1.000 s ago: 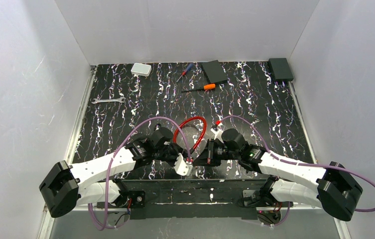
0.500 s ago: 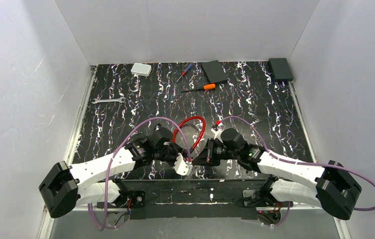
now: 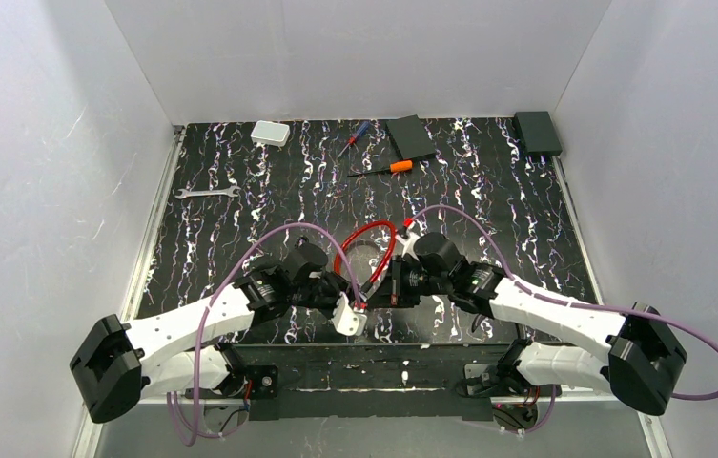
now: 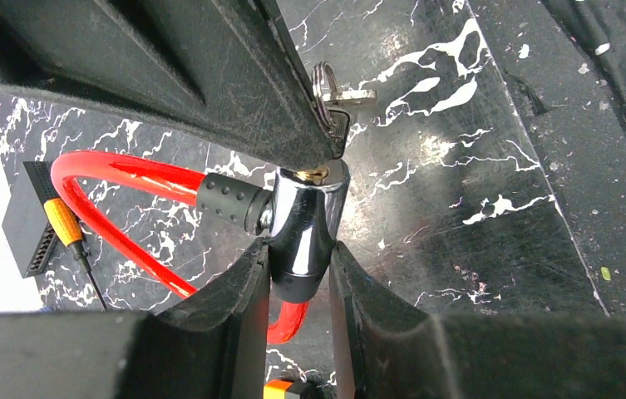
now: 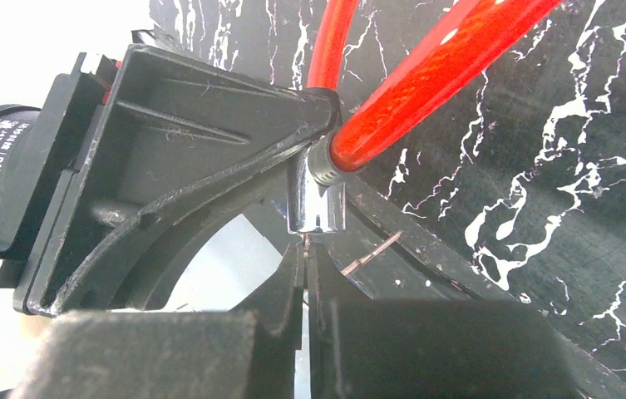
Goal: Unlock with the key
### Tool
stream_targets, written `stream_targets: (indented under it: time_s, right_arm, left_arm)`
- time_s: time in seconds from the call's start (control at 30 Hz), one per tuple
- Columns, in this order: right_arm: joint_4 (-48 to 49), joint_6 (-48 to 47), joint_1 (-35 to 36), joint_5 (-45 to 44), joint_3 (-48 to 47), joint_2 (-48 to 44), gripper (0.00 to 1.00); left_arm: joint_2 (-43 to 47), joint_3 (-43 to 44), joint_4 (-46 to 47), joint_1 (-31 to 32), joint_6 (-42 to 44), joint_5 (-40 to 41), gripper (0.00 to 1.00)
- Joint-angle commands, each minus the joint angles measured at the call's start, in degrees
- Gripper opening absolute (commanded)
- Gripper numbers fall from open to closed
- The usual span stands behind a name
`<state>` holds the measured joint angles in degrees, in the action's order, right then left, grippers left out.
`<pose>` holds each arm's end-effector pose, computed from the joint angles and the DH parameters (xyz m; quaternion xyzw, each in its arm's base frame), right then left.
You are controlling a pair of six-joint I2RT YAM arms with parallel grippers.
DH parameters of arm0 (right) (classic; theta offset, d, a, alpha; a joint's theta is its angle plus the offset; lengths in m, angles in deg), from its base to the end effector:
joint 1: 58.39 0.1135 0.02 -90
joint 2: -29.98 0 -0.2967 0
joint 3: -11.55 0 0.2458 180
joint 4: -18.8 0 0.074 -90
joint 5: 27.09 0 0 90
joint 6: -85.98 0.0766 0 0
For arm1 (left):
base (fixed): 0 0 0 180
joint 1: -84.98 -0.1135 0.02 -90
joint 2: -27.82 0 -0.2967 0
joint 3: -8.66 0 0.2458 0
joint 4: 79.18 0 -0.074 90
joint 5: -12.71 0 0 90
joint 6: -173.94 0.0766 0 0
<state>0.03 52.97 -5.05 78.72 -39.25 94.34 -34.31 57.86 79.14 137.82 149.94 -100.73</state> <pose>0.1357 0.2173 0.2444 -0.0387 0.8694 0.4609 0.1740 0.1205 -0.2094 0.2388 0.7944 0.3598 -0.1265 0.4727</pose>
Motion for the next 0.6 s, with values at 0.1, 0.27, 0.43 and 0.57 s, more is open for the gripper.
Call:
stream_targets:
  time_s: [0.1, 0.27, 0.43, 0.57]
  right_arm:
    - [4.9, 2.2, -0.9, -3.6, -2.2, 1.0, 0.01]
    - [7.1, 3.5, -1.0, -3.7, -1.7, 1.5, 0.01]
    - [9.3, 7.3, -1.4, -5.3, 1.2, 0.9, 0.01]
    - [15.1, 14.4, -2.4, -3.9, 4.3, 1.1, 0.01]
  left_arm:
    - [3.0, -2.5, 6.6, 1.0, -1.4, -3.1, 0.0]
    - [3.0, -2.2, 6.2, 1.0, -1.6, -2.8, 0.0]
    - [3.5, -2.7, 7.2, 1.0, -1.7, -1.3, 0.0]
    - [4.1, -3.3, 9.9, 1.1, -1.8, -0.2, 0.0]
